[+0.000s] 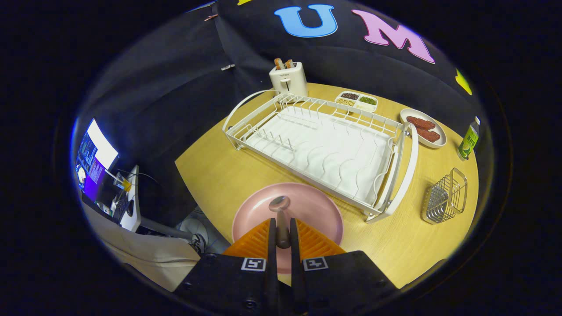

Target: Take the plate from the dish rack, then take the spoon from the basket and place it into the plate.

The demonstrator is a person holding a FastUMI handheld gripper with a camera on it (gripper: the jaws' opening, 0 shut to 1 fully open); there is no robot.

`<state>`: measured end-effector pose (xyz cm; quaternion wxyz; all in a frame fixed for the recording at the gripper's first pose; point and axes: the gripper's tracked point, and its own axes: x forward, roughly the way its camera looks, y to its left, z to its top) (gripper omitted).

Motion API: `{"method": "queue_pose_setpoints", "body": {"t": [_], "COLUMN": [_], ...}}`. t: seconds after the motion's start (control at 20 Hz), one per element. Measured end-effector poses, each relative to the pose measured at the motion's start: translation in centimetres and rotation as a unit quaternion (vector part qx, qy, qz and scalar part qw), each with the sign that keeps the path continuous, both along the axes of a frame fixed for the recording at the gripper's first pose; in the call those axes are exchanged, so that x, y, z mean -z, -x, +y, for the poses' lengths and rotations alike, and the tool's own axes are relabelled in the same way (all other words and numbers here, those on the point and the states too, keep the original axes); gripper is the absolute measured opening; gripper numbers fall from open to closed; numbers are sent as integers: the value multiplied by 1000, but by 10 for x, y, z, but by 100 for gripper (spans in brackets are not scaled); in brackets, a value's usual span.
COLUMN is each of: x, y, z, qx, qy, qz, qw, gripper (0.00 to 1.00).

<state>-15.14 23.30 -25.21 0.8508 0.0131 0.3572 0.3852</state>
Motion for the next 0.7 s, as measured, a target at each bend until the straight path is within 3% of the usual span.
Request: {"method": "queue_pose_setpoints", "body": {"t": [0.25,0.4,0.55,0.6,0.7], "x": [25,24,19,18,13], "y": [-9,-12,-12,-11,-10], "z": [-13,-20,-20,-22,-21], "qx": [4,17,19,19,19], "qy": [47,47,38,38,30], "qz": [-7,-2,-6,-7,-10], "qw": [999,999,999,999,999], "gripper": [24,40,61,75,87]}}
